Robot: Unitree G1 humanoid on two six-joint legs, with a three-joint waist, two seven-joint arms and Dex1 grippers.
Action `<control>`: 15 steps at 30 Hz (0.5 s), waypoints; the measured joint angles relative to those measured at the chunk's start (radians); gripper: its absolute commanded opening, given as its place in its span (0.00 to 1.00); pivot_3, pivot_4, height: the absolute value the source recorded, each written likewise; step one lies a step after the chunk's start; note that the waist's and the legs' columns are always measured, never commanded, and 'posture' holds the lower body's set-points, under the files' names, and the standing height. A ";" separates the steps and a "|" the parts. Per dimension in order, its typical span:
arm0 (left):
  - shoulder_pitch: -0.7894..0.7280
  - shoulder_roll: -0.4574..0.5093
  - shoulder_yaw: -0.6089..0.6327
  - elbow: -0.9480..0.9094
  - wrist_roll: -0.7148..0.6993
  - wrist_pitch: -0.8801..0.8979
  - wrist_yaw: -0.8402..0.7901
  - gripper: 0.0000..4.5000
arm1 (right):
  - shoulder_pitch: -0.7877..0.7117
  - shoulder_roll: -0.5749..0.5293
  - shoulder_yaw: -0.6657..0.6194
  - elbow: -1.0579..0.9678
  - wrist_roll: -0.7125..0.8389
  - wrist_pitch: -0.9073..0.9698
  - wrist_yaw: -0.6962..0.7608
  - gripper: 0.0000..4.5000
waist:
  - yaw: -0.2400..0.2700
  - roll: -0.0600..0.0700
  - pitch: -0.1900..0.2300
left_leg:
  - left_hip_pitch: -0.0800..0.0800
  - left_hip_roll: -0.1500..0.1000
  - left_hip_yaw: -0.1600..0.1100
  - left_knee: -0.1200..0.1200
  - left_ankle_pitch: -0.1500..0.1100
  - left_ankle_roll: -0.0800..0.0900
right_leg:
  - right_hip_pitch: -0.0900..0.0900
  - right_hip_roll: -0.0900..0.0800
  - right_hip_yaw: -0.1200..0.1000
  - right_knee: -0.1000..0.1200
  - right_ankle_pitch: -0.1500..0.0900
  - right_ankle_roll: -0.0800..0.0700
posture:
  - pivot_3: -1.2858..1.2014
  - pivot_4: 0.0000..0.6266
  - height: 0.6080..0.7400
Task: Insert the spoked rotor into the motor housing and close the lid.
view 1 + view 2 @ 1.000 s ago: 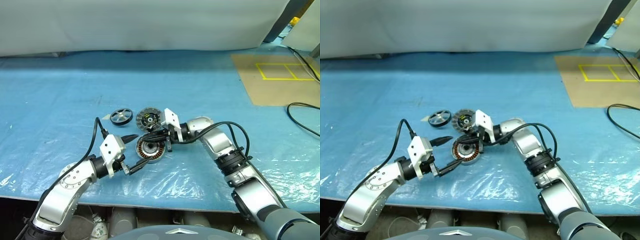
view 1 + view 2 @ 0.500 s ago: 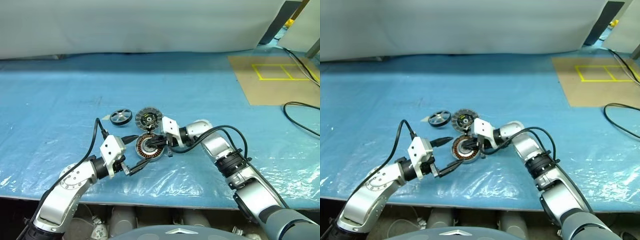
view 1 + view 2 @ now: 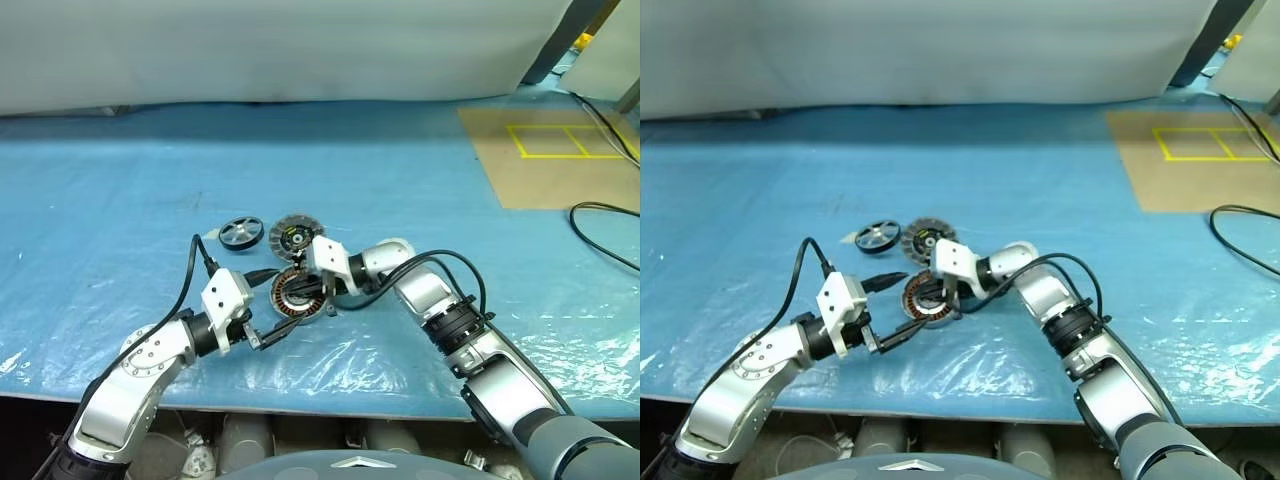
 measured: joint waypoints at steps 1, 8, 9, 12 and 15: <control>0.001 0.000 0.000 -0.002 0.000 0.001 0.002 1.00 | 0.000 -0.001 -0.001 0.009 -0.003 -0.007 -0.004 0.01 | 0.002 0.000 0.000 | 0.006 0.000 0.000 0.000 -0.002 0.003 | 0.003 0.000 0.000 0.000 0.000 0.000 | 0.52 0.24 1.00; 0.022 0.002 0.001 -0.012 0.000 0.008 0.010 1.00 | 0.023 0.025 -0.107 -0.011 0.150 0.242 0.064 0.01 | 0.006 0.000 0.000 | 0.007 -0.001 0.000 0.000 -0.002 0.003 | 0.006 -0.001 0.001 -0.002 -0.001 0.001 | 0.52 0.24 1.00; 0.021 0.002 0.001 -0.012 0.000 0.008 0.011 1.00 | 0.025 0.027 -0.116 -0.014 0.166 0.264 0.072 0.01 | 0.006 0.000 0.000 | 0.004 -0.001 0.000 -0.001 -0.002 0.003 | 0.003 0.000 0.001 -0.002 0.000 0.000 | 0.52 0.24 1.00; 0.008 0.002 0.001 -0.012 0.000 0.010 0.011 1.00 | 0.027 0.030 -0.145 -0.033 0.215 0.318 0.090 0.01 | 0.004 0.000 0.000 | -0.010 0.000 0.000 0.000 0.001 0.000 | -0.010 0.001 0.000 0.000 0.000 0.000 | 0.52 0.24 1.00; -0.003 0.002 0.001 -0.012 0.000 0.010 0.011 1.00 | 0.027 0.040 -0.178 -0.087 0.265 0.368 0.095 0.01 | 0.003 0.000 0.000 | -0.013 0.000 0.000 0.000 0.002 0.002 | -0.013 0.001 -0.001 0.001 0.003 0.004 | 0.52 0.24 1.00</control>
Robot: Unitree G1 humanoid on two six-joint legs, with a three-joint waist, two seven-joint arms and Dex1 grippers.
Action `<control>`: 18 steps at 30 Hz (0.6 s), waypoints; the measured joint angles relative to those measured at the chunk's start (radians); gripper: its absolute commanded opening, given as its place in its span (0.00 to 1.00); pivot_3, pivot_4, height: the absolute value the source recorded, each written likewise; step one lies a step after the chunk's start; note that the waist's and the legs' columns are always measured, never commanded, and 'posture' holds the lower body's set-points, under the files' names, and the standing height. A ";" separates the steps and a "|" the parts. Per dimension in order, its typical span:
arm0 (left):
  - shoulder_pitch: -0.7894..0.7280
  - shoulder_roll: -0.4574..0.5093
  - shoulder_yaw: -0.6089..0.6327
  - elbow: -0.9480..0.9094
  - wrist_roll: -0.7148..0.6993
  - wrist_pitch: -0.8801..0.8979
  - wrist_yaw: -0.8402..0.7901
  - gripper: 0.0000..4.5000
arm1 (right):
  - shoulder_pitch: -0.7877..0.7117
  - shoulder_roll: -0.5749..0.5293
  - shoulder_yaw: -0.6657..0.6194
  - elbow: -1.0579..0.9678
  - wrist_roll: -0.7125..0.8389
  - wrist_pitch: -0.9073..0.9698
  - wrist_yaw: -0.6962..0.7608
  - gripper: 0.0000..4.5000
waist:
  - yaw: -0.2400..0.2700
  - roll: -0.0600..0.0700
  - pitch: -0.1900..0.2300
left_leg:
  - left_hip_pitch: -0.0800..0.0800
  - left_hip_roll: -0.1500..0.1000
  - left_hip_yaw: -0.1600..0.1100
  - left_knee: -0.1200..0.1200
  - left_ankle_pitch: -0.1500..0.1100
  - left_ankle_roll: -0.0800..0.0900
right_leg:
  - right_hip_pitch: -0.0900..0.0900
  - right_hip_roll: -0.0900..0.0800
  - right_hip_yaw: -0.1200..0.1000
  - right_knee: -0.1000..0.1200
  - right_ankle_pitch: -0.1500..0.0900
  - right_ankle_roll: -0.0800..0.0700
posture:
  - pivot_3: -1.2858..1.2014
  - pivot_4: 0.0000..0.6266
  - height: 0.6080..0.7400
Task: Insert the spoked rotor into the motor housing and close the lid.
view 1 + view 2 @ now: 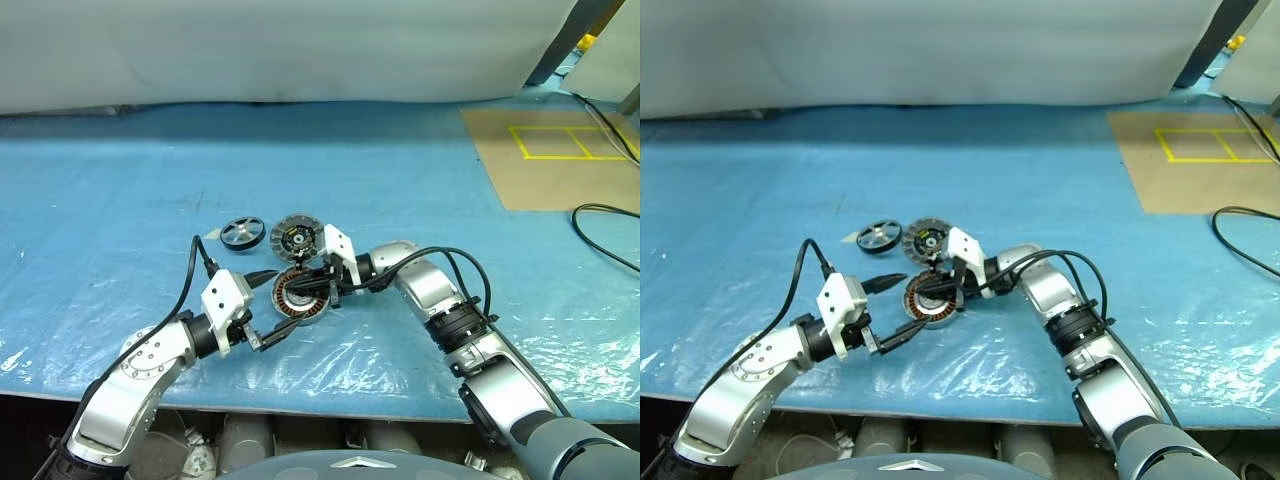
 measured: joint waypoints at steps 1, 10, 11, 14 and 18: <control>-0.001 0.000 0.000 0.000 0.000 0.000 0.000 1.00 | 0.000 0.002 -0.006 -0.011 0.009 0.006 0.000 0.01 | 0.000 0.000 0.000 | 0.000 0.000 0.000 0.000 0.000 -0.001 | 0.000 0.000 0.000 0.000 0.000 0.000 | 0.52 0.24 1.00; 0.024 0.003 0.002 -0.001 -0.001 0.000 -0.002 1.00 | 0.010 -0.005 0.011 -0.037 -0.016 -0.002 -0.030 0.01 | 0.001 0.000 0.000 | 0.001 0.000 0.000 0.001 -0.001 -0.002 | 0.001 -0.001 0.000 -0.001 -0.002 -0.004 | 0.52 0.24 1.00; 0.028 0.003 0.001 -0.001 -0.001 0.000 -0.003 1.00 | 0.010 -0.009 0.025 -0.027 -0.044 -0.025 -0.043 0.01 | 0.001 0.000 0.000 | 0.002 0.000 0.000 0.001 -0.001 -0.002 | 0.002 -0.001 0.000 -0.001 -0.002 -0.004 | 0.52 0.24 1.00; 0.031 0.003 0.000 -0.006 0.000 0.001 -0.002 1.00 | 0.014 -0.020 0.070 0.043 -0.121 -0.102 -0.089 0.01 | 0.001 0.000 0.000 | 0.003 0.000 0.000 0.001 -0.001 -0.002 | 0.003 -0.001 0.000 -0.001 -0.002 -0.004 | 0.52 0.24 1.00; 0.023 0.003 -0.002 -0.011 -0.001 0.005 0.000 1.00 | 0.018 -0.034 0.101 0.047 -0.171 -0.197 -0.101 0.01 | 0.001 0.001 -0.001 | 0.011 0.000 0.001 0.001 -0.002 -0.002 | 0.011 -0.001 0.000 -0.002 -0.003 -0.004 | 0.52 0.24 1.00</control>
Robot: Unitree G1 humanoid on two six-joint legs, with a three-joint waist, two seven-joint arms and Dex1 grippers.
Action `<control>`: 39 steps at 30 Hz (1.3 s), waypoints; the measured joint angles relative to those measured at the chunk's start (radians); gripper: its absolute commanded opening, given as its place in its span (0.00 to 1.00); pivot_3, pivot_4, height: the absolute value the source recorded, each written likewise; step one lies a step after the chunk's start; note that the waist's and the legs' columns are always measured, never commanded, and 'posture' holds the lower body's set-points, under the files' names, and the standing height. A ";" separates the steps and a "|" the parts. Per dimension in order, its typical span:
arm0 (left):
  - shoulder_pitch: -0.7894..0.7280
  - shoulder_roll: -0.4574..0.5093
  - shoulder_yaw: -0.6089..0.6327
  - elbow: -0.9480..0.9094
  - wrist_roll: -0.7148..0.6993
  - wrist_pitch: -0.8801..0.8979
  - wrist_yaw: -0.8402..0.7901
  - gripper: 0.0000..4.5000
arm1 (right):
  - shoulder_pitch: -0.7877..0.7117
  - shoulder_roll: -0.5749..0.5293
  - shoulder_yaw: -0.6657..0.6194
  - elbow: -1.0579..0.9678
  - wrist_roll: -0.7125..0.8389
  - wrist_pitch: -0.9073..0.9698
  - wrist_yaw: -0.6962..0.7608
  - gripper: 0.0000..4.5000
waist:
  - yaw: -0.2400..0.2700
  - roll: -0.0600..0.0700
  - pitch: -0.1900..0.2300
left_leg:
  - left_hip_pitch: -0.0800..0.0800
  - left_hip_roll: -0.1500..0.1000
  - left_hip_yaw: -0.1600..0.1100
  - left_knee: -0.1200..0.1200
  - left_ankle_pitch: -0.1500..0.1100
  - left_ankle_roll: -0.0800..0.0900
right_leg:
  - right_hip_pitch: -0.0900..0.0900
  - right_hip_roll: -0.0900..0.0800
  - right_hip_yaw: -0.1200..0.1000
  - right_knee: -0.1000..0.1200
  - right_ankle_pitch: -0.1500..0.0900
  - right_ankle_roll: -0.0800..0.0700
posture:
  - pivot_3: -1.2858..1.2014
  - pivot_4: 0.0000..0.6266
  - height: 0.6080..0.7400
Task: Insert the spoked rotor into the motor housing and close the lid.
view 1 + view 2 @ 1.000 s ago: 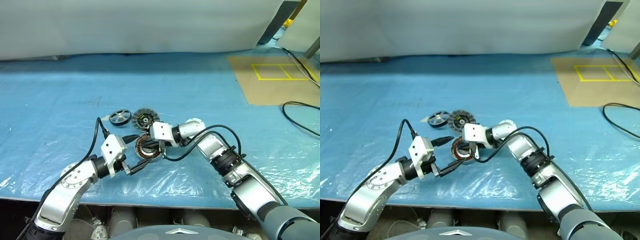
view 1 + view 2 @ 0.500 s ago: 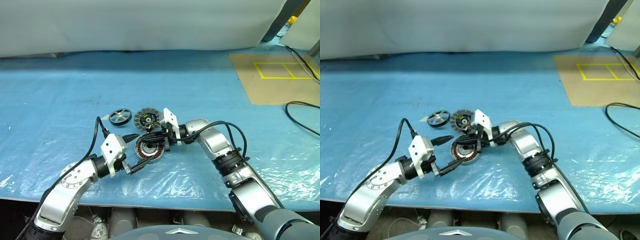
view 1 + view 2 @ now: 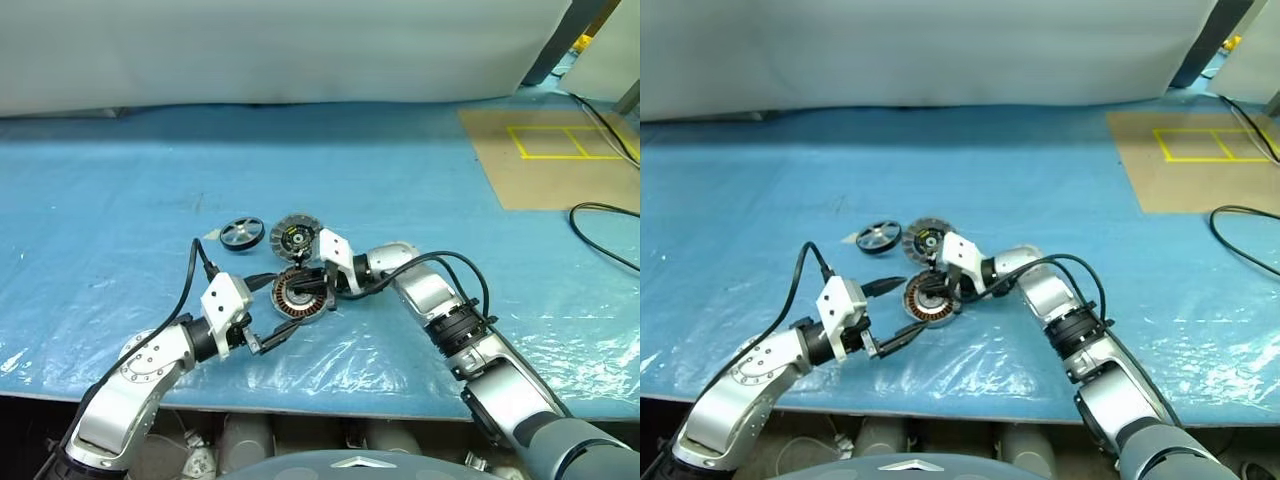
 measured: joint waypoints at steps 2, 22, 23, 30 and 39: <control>-0.002 0.000 0.000 0.000 -0.001 0.004 0.000 1.00 | 0.003 0.002 -0.010 -0.002 0.004 0.011 0.000 0.01 | 0.000 0.000 0.000 | 0.001 0.000 0.000 0.000 0.000 0.001 | 0.001 0.000 0.000 0.000 0.000 0.000 | 0.52 0.24 1.00; -0.030 0.000 -0.002 -0.008 -0.013 0.034 0.001 1.00 | 0.008 0.044 -0.098 -0.089 0.178 0.233 0.062 0.01 | 0.000 0.000 0.000 | -0.009 0.000 0.000 0.000 0.000 0.000 | -0.008 0.000 0.000 0.001 0.000 0.000 | 0.52 0.24 1.00; -0.030 0.000 -0.002 -0.009 -0.013 0.035 0.001 1.00 | 0.008 0.036 -0.087 -0.089 0.170 0.230 0.064 0.01 | 0.000 0.000 0.000 | -0.008 0.000 0.000 0.000 0.000 0.000 | -0.008 0.000 0.000 0.001 0.000 0.000 | 0.52 0.24 1.00; -0.028 0.001 -0.001 -0.011 -0.015 0.036 0.000 1.00 | 0.022 -0.016 -0.007 -0.026 0.061 0.055 0.056 0.01 | 0.000 0.000 0.000 | -0.004 0.000 0.000 0.000 0.000 0.000 | -0.004 0.000 0.000 0.001 0.000 0.000 | 0.52 0.24 1.00; -0.031 0.000 -0.002 -0.009 -0.013 0.033 -0.001 1.00 | -0.009 0.042 -0.120 -0.011 0.189 0.288 0.047 0.01 | 0.000 0.000 0.000 | -0.005 0.000 0.000 0.001 0.000 0.000 | -0.004 0.000 0.000 0.001 0.000 0.000 | 0.52 0.24 1.00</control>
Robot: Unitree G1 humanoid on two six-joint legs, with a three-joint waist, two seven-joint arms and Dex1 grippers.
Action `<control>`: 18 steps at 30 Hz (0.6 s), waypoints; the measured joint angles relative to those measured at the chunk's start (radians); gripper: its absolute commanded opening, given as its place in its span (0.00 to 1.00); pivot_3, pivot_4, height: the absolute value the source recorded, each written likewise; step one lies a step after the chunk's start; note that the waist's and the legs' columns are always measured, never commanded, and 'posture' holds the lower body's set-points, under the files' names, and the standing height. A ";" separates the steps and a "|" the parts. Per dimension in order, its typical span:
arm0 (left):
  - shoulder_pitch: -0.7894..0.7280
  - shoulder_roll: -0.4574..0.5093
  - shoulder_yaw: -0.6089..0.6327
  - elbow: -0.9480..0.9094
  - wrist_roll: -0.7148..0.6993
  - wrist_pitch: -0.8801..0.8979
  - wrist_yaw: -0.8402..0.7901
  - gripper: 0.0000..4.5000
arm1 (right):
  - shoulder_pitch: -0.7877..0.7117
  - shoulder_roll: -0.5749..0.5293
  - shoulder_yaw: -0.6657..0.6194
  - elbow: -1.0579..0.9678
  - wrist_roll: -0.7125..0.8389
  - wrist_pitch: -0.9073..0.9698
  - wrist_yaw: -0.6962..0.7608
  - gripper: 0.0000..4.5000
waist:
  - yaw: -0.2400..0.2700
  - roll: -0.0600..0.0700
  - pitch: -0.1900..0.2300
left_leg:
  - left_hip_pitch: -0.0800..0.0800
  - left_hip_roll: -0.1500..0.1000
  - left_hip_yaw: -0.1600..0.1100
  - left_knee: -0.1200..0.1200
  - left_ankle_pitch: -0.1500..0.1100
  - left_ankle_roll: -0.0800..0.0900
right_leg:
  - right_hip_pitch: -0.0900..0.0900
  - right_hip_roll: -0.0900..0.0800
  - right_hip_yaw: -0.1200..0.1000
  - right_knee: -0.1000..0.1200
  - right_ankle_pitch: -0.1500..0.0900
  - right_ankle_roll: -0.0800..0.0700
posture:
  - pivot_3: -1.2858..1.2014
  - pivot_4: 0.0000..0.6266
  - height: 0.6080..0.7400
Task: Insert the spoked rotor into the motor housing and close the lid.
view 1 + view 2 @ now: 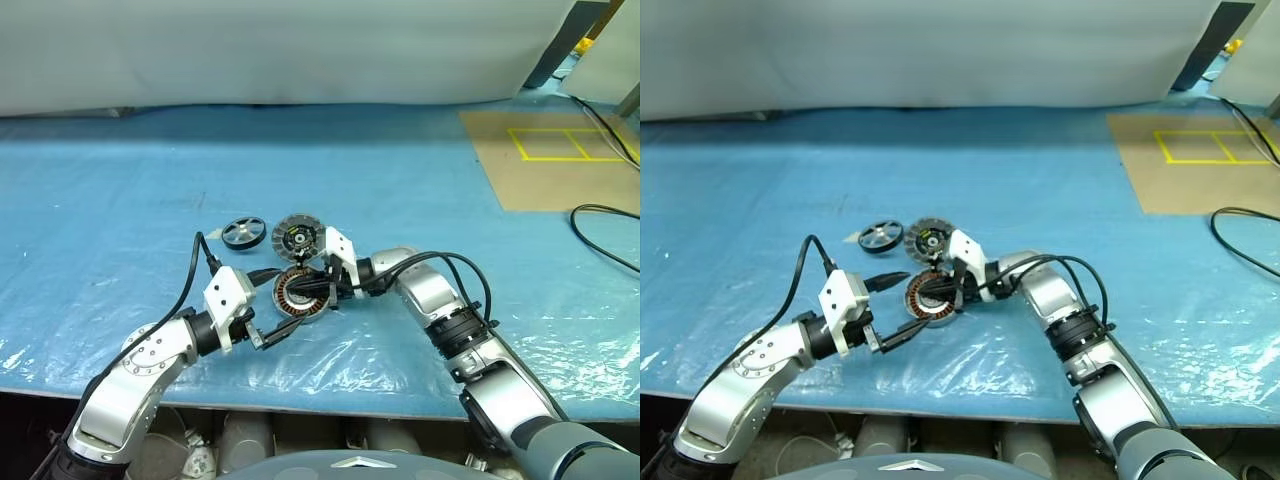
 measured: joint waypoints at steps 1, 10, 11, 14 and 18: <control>-0.002 0.000 -0.002 0.001 0.000 0.000 0.000 1.00 | -0.015 0.007 -0.025 -0.008 0.034 0.042 0.002 0.01 | 0.000 0.000 0.000 | -0.001 0.000 0.000 0.000 0.000 0.000 | -0.001 0.000 0.000 0.000 0.000 0.000 | 0.52 0.24 1.00; -0.005 0.000 -0.010 0.002 -0.001 -0.002 -0.007 1.00 | 0.031 -0.044 0.062 -0.048 -0.031 -0.013 0.008 0.01 | 0.001 0.000 0.000 | -0.003 0.000 -0.001 -0.002 0.000 -0.001 | -0.003 0.000 -0.002 0.000 0.000 0.000 | 0.52 0.24 1.00; -0.004 0.000 -0.009 0.002 -0.001 -0.001 -0.007 1.00 | 0.032 -0.043 0.077 -0.045 -0.048 -0.054 0.004 0.01 | -0.001 0.000 0.000 | -0.003 0.000 0.000 -0.002 0.000 -0.001 | -0.003 0.000 -0.001 0.000 0.000 0.000 | 0.52 0.24 1.00; -0.009 0.000 -0.010 0.002 -0.001 -0.001 -0.007 1.00 | 0.012 -0.054 0.128 -0.008 -0.126 -0.201 -0.022 0.01 | -0.002 0.000 0.000 | 0.004 0.000 0.000 -0.001 0.000 0.000 | 0.003 0.000 -0.001 -0.001 0.000 0.000 | 0.52 0.24 1.00; 0.001 0.000 -0.009 0.002 -0.002 -0.001 -0.007 1.00 | 0.022 -0.062 0.104 -0.004 -0.108 -0.186 -0.011 0.01 | 0.006 0.000 0.000 | 0.015 -0.001 0.000 -0.001 -0.002 0.004 | 0.014 -0.002 0.000 -0.002 -0.001 0.002 | 0.52 0.24 1.00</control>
